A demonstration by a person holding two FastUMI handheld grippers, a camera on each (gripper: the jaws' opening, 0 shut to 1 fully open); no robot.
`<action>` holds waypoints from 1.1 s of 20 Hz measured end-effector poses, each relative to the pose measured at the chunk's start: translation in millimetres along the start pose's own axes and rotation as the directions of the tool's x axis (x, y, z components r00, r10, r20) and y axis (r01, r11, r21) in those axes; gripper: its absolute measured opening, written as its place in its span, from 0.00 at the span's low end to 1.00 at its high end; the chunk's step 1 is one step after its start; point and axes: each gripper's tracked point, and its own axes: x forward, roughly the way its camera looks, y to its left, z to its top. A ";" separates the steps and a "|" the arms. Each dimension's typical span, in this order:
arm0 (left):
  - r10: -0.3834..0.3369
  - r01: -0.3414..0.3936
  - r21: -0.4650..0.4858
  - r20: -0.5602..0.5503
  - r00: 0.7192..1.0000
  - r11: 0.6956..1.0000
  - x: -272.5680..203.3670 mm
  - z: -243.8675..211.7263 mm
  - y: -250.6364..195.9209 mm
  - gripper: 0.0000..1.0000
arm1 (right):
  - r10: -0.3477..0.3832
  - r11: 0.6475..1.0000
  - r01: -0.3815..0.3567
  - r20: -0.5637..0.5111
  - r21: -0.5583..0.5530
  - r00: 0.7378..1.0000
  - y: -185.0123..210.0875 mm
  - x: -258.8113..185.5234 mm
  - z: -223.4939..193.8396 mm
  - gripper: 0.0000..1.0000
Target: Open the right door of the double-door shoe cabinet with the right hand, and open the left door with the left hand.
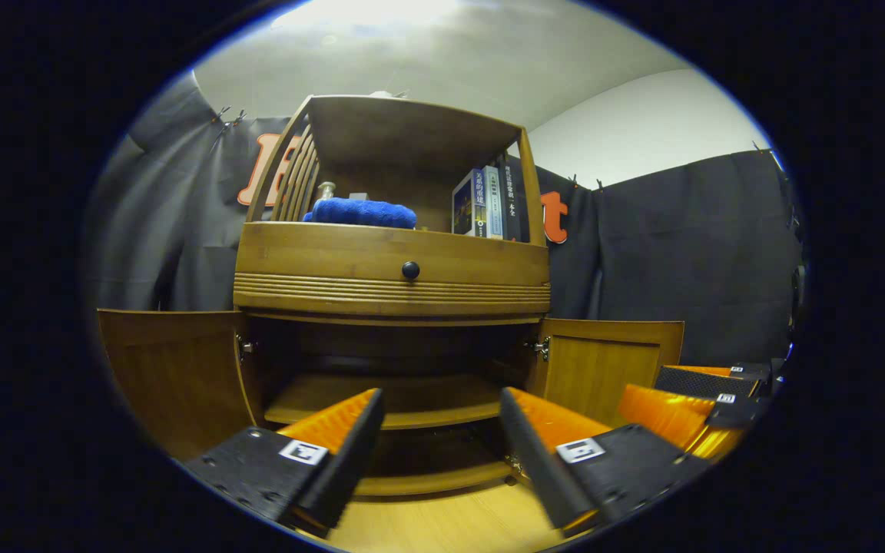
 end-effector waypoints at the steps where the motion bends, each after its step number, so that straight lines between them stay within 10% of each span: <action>1: 0.001 -0.001 0.007 0.008 1.000 1.000 1.3 1.2 -2.0 0.79 | -0.003 1.000 0.003 0.013 0.001 1.000 -1.3 -11.6 5.0 0.74; 2: -0.008 0.008 0.012 0.016 1.000 1.000 1.9 2.8 -5.1 0.93 | -0.002 1.000 0.002 0.028 0.001 1.000 -0.4 -3.3 4.6 0.96; 22: -0.069 0.065 0.090 0.037 0.997 0.994 4.6 6.8 -15.5 0.93 | -0.071 0.997 0.071 0.073 0.008 0.995 -13.4 -4.4 3.7 0.99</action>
